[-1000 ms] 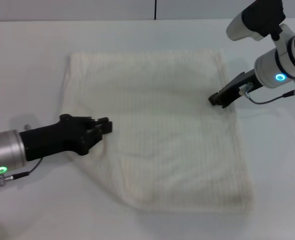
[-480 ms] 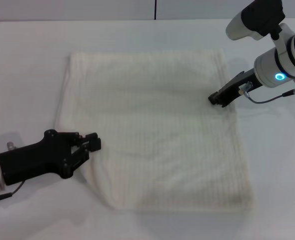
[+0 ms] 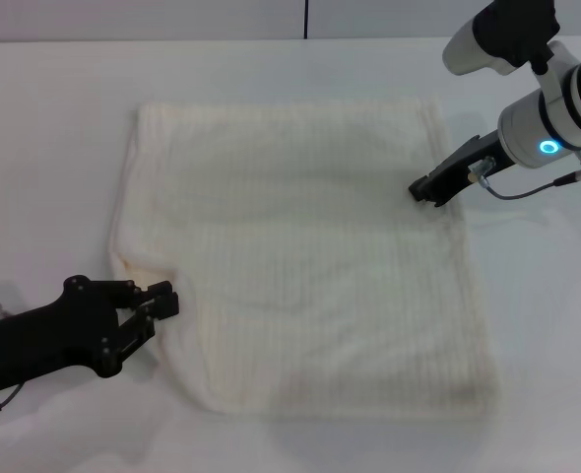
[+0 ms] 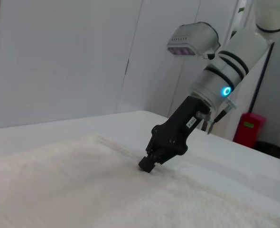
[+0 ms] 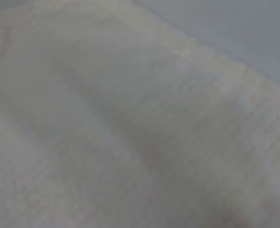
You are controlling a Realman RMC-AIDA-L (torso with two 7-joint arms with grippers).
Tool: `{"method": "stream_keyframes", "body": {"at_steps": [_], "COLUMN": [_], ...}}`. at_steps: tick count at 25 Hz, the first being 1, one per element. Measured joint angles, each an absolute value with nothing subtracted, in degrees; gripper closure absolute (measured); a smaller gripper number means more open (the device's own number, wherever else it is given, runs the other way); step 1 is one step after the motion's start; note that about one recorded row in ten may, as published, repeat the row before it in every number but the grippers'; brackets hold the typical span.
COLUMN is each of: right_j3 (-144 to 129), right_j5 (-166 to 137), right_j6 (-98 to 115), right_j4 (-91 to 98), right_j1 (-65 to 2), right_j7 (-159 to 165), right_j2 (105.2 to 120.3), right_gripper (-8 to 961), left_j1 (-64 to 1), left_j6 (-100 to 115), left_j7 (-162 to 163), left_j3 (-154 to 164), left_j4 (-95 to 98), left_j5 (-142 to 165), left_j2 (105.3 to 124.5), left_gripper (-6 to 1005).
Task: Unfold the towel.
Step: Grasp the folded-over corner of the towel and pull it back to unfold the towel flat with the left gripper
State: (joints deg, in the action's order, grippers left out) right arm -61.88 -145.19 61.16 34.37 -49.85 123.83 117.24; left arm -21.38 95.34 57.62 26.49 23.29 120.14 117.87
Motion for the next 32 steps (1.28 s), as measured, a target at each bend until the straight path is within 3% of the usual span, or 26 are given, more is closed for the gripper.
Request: {"method": "stream_keyframes", "body": {"at_steps": [32], "right_j3": [-61.88], "right_j5": [-146.52], "right_j6": [60.88], "right_j4": [34.37], "right_j1": [-50.45], "right_j7": [124.3], "right_j2": [117.25], "right_gripper": [954], "left_j1": [-15.86], "left_j6": [99.68], "left_j7": [55.65], "left_j3": [23.48], "left_j4": [25.4], "left_j5": [119.48], "left_j2": [116.78], "left_gripper": [884]}}
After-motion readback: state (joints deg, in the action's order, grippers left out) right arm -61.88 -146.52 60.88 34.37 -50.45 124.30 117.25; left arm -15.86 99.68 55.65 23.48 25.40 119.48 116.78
